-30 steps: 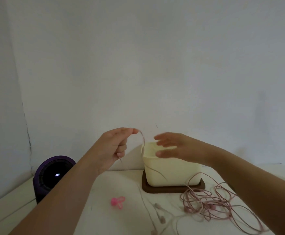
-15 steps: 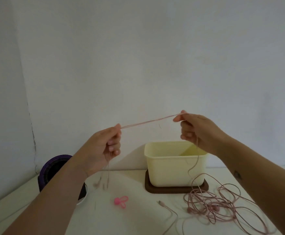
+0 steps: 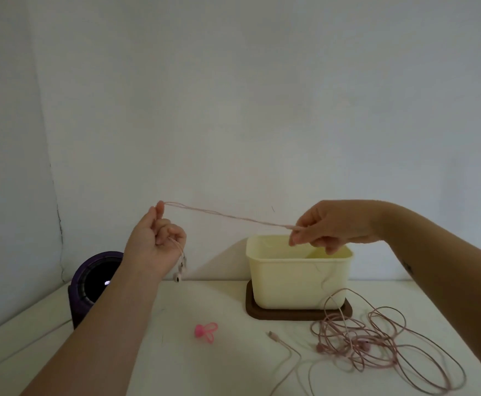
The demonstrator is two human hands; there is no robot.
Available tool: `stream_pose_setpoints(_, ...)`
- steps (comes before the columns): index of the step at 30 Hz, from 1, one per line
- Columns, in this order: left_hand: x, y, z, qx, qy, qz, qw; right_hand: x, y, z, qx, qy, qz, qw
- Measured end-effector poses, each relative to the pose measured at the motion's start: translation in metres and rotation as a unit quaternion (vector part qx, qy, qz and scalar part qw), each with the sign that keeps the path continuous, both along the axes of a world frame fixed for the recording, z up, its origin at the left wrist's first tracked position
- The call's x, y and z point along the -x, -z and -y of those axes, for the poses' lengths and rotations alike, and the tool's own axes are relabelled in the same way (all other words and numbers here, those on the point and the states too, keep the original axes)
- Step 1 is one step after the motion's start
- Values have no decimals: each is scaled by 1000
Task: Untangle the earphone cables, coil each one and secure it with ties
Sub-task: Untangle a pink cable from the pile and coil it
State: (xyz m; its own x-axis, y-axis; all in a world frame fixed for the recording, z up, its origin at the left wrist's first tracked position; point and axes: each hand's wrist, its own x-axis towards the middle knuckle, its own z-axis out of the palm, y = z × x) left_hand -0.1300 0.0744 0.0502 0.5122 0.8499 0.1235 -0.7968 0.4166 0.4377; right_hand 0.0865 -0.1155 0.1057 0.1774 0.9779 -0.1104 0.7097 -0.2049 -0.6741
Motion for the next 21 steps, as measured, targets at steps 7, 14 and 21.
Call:
stream_pose_setpoints(7, -17, 8, 1, -6, -52, -24, 998, -2, 40, -11, 128, 112, 303, 938)
stream_pose_setpoints(14, -16, 14, -3, -15, -58, -76, 995, 43, -12, -18, -203, 113, 203, 951)
stream_pose_setpoints(21, 1, 11, 1, -98, -12, -166, 981, 46, -8, -49, -284, 104, 45, 952)
